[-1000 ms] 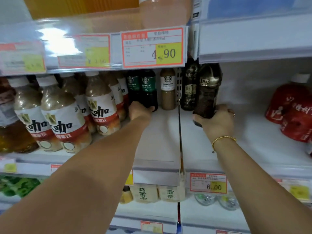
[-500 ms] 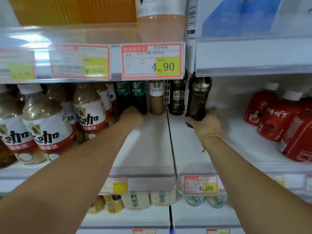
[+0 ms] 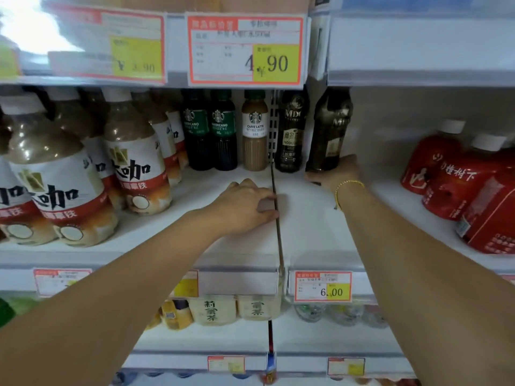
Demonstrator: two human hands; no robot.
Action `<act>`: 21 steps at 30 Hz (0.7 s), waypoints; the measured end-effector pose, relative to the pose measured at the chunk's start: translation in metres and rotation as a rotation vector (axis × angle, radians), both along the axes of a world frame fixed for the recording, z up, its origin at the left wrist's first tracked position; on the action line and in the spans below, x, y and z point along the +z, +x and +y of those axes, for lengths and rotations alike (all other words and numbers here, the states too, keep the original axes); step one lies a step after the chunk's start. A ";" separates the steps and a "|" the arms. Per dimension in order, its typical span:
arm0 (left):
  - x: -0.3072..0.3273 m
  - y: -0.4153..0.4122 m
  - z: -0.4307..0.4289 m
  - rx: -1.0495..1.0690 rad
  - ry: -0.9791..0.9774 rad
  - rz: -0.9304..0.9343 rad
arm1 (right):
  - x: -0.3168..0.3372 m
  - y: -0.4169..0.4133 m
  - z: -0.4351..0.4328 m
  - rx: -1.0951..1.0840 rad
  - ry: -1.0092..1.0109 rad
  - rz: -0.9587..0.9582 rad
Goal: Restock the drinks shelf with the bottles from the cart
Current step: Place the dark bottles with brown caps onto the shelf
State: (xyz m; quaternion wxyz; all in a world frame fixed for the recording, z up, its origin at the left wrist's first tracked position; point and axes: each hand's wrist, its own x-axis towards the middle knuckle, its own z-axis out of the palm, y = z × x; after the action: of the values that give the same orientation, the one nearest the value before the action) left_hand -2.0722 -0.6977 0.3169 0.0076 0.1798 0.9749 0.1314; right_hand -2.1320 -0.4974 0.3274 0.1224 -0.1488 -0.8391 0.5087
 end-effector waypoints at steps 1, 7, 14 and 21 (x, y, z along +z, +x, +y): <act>0.000 -0.001 0.000 0.006 0.009 0.001 | 0.000 0.000 -0.001 -0.037 0.024 0.002; -0.005 -0.006 0.000 0.026 0.028 -0.011 | -0.002 -0.013 -0.004 -0.054 -0.002 0.065; -0.002 0.000 0.001 0.031 0.041 -0.009 | -0.004 -0.022 -0.009 -0.072 0.085 0.088; 0.012 -0.010 0.007 0.041 0.097 0.045 | -0.003 -0.026 -0.008 -0.035 0.084 0.071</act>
State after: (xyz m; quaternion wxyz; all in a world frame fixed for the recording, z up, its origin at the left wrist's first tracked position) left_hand -2.0826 -0.6908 0.3287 -0.0256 0.1627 0.9708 0.1744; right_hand -2.1581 -0.5051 0.3244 0.1671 -0.1402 -0.8521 0.4757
